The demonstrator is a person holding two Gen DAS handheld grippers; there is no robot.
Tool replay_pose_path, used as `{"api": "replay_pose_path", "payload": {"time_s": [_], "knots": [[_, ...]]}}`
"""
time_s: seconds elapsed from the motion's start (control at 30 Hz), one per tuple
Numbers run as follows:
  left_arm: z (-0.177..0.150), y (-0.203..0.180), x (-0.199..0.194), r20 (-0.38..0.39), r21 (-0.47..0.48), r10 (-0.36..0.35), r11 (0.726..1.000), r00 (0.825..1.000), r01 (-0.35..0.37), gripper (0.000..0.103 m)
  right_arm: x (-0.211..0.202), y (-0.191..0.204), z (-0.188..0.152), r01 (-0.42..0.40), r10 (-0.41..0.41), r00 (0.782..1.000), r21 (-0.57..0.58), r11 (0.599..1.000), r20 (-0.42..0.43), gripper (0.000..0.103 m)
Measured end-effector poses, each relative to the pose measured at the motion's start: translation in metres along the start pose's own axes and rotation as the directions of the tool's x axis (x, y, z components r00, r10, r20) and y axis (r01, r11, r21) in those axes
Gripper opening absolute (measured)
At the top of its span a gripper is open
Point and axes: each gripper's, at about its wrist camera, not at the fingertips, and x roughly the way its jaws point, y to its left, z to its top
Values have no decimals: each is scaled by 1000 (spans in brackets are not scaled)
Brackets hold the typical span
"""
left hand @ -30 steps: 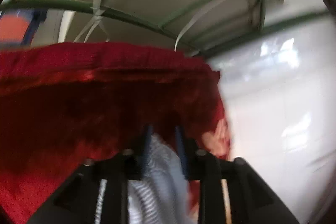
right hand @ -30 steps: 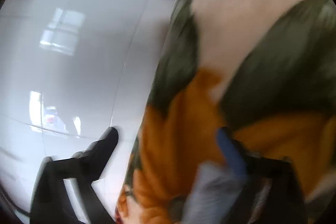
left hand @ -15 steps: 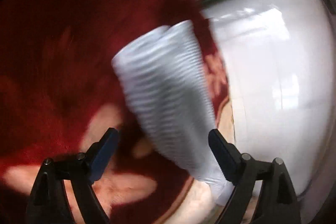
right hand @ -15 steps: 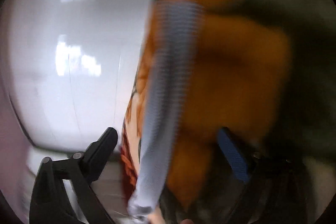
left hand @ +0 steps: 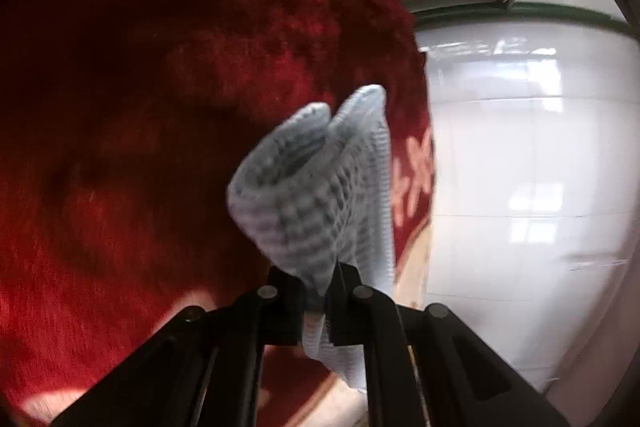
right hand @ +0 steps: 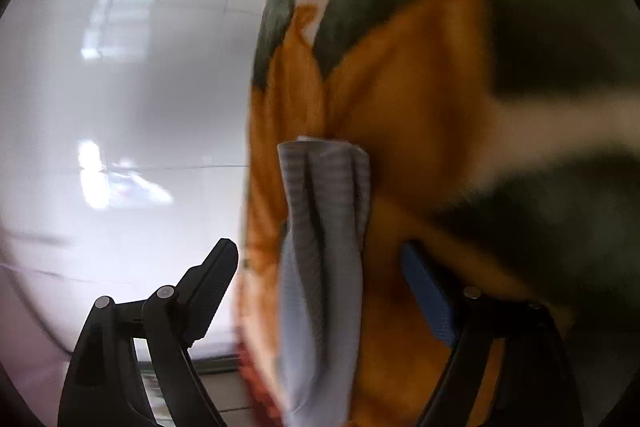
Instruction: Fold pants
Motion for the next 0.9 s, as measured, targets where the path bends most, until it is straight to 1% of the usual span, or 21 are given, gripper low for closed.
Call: {"api": "replay_pose_path", "payload": {"time_s": [0.07,0.1,0.13,0.17,0.2,0.23,0.27,0.3,0.37,0.4,0.43,0.5,0.53,0.57,0.63,0.7,0.77,0.83,0.9], "knots": [[4,4,6,-6,-28,-10,1000,1000,10,7,3,11,1,23,-22,998,-11,1000,55,87],[-1,-2,10,-12,-32,-8,999,1000,8,7,4,13,1,10,-9,997,-10,1000,75,86],[0,-3,10,-18,-28,-5,1000,1000,5,7,7,12,3,-23,23,995,2,1000,92,66],[2,-6,11,-25,-9,-1,1000,1000,1,7,13,7,7,-39,36,996,35,999,85,35],[4,-9,10,-24,11,0,1000,1000,0,7,20,-2,8,-34,29,998,88,996,60,21],[5,-13,9,-21,31,2,1000,1000,-1,7,27,-7,12,-38,32,998,120,992,48,13],[6,-17,6,-16,58,4,998,1000,-3,7,26,-12,14,-59,51,997,126,990,60,12],[4,-18,4,-13,78,4,997,1000,-3,7,22,-11,14,-69,61,995,105,992,78,12],[3,-24,1,-4,109,-1,994,1000,1,6,8,0,9,-21,20,993,12,1000,113,12],[1,-26,-1,7,144,-12,990,1000,11,6,-3,4,5,-2,4,993,-17,1000,122,12],[0,-27,-3,22,170,-20,985,1000,16,6,-10,6,4,2,0,993,-21,1000,119,12],[-9,-25,-11,43,211,-29,977,999,19,6,-38,1,5,-38,37,992,10,999,118,12],[-14,-23,-16,57,220,-21,975,998,8,6,-56,-1,5,-51,48,992,25,998,113,11],[-18,-20,-21,69,222,-18,975,997,2,6,-72,-4,5,-66,62,992,27,997,111,11],[-28,-9,-33,65,201,-5,980,998,-8,6,-107,-10,6,-72,71,991,4,997,113,11],[-40,4,-49,56,167,-18,986,998,9,6,-134,-17,5,-71,72,989,-18,997,132,11],[-44,10,-65,65,151,-29,988,997,18,6,-149,-29,-1,-76,73,988,14,997,137,11],[-49,15,-81,59,123,-41,992,997,33,6,-174,-51,-1,-85,77,990,73,994,117,11],[-65,28,-105,46,113,-45,993,998,40,6,-198,-67,-8,-80,71,991,76,994,113,11]]}}
